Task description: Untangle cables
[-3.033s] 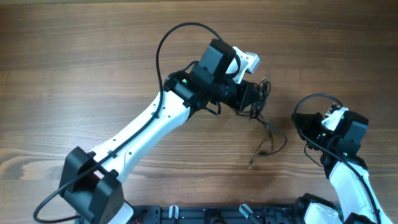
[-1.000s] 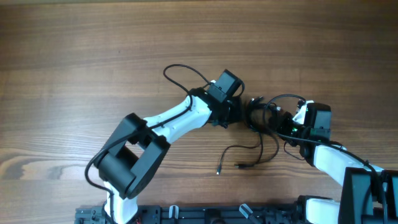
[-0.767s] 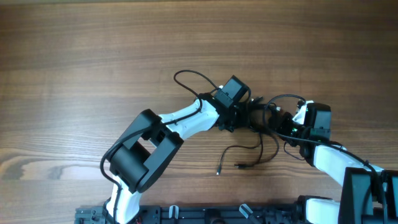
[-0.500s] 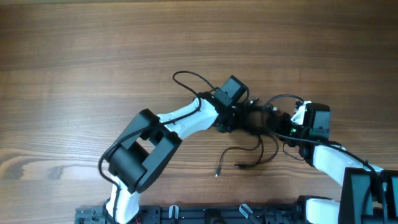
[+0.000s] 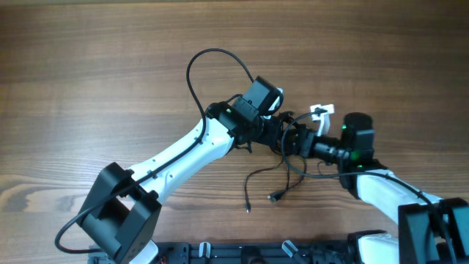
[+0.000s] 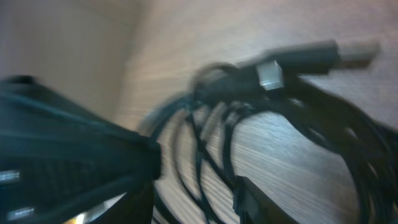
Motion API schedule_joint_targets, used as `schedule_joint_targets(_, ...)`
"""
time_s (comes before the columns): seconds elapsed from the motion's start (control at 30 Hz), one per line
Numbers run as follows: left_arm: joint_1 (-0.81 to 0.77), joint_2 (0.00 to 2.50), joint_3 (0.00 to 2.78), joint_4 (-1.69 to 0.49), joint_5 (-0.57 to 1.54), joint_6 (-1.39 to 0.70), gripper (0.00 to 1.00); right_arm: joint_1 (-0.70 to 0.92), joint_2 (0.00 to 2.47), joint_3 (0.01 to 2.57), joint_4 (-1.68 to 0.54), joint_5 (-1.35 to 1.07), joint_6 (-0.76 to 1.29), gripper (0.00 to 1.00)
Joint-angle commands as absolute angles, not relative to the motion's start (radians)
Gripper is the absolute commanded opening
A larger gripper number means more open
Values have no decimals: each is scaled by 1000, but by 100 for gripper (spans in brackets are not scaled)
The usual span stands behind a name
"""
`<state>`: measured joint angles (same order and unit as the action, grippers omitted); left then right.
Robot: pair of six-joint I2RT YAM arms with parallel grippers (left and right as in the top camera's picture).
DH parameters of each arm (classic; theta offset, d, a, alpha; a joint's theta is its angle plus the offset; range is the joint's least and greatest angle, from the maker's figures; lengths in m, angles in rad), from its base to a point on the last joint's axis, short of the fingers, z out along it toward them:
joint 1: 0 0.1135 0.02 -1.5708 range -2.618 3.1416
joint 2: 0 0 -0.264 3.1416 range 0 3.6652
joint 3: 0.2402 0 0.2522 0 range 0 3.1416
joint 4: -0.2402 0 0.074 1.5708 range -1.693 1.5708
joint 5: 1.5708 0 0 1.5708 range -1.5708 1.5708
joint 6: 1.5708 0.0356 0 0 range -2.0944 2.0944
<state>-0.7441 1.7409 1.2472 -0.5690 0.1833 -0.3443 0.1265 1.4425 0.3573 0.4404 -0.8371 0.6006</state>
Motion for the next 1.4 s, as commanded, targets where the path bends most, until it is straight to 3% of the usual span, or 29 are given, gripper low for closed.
schedule_joint_targets(0.0, -745, 1739, 1244, -562, 175, -321, 4, 152, 1436, 366, 435, -635, 636, 43)
schedule_joint_targets(0.1, -745, 1739, 1244, -562, 175, -321, 4, 152, 1436, 366, 472, -592, 635, 42)
schedule_joint_targets(0.17, -745, 1739, 1244, -561, 178, -321, 4, 152, 1436, 366, 473, -611, 636, 30)
schedule_joint_targets(0.4, -745, 1739, 1244, -548, 197, -326, 4, 153, 1454, 366, 460, -667, 632, 33)
schedule_joint_targets(0.47, -745, 1739, 1244, -542, 225, -329, 4, 153, 1478, 366, 472, -662, 657, 29)
schedule_joint_targets(0.5, -745, 1739, 1244, -539, 237, -330, 4, 153, 1484, 366, 479, -663, 664, 25)
schedule_joint_targets(0.53, -745, 1739, 1244, -538, 242, -330, 4, 153, 1484, 366, 483, -673, 683, 7)
schedule_joint_targets(0.57, -745, 1739, 1244, -539, 242, -330, 4, 153, 1484, 366, 503, -706, 680, 4)
schedule_joint_targets(0.7, -745, 1741, 1243, -558, 242, -329, 4, 18, 1432, 366, 708, -1014, 717, 4)
schedule_joint_targets(0.83, -745, 1747, 1243, -558, 242, -329, 4, -247, 1402, 366, 1034, -1283, 982, 5)
schedule_joint_targets(0.93, -759, 1747, 1243, -558, 242, -328, 4, -326, 1402, 366, 1221, -1246, 1186, 4)
schedule_joint_targets(1.07, -838, 1747, 1242, -595, 194, -292, 4, -348, 1402, 366, 1238, -995, 1411, 4)
schedule_joint_targets(1.17, -874, 1747, 1242, -717, 46, -294, 4, -456, 1402, 366, 1249, -883, 1536, 4)
schedule_joint_targets(1.3, -873, 1747, 1242, -764, -17, -295, 4, -624, 1402, 366, 1227, -868, 1534, 5)
schedule_joint_targets(1.37, -873, 1747, 1242, -755, -20, -295, 4, -662, 1402, 366, 1119, -863, 1415, 5)
